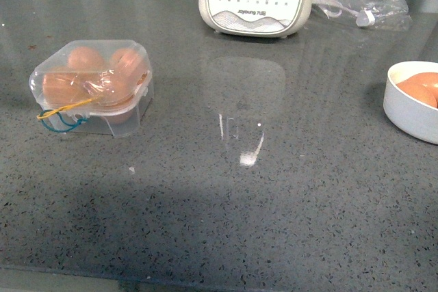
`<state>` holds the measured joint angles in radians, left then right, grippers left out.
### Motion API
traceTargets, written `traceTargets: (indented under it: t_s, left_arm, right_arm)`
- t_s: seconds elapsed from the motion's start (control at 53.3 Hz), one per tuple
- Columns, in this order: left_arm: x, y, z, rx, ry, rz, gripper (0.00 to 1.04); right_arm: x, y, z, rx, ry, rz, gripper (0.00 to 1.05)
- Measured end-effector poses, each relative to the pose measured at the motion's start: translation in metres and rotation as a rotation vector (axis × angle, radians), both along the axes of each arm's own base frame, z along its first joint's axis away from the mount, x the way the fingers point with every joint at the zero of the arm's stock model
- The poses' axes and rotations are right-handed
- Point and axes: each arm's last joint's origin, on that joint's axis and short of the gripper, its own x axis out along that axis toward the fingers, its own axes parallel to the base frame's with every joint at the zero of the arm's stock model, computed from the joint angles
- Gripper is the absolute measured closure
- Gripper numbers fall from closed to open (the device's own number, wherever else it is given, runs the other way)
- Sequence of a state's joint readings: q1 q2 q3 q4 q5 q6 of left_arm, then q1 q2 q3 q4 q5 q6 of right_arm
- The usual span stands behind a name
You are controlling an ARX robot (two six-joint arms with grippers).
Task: Put egg into box
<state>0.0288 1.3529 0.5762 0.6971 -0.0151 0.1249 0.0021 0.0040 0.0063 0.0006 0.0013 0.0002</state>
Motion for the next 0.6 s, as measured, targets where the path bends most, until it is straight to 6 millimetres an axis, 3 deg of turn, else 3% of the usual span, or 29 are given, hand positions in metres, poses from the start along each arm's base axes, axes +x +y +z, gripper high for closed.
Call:
traceTargets:
  t_s: [0.15,0.356,0.6]
  left_arm:
    - [-0.04,0.015,0.019,-0.262,-0.029,0.018,0.07]
    - [-0.043,0.015,0.02,-0.336,-0.039,0.015,0.07]
    - [-0.068,0.008,-0.001,-0.168,-0.08,-0.033,0.44]
  right_arm:
    - [0.0,0.0,0.0,0.0,0.0,0.0,0.07]
    - [0.0,0.0,0.0,0.0,0.0,0.0,0.07]
    - [0.0,0.0,0.0,0.0,0.0,0.0,0.07]
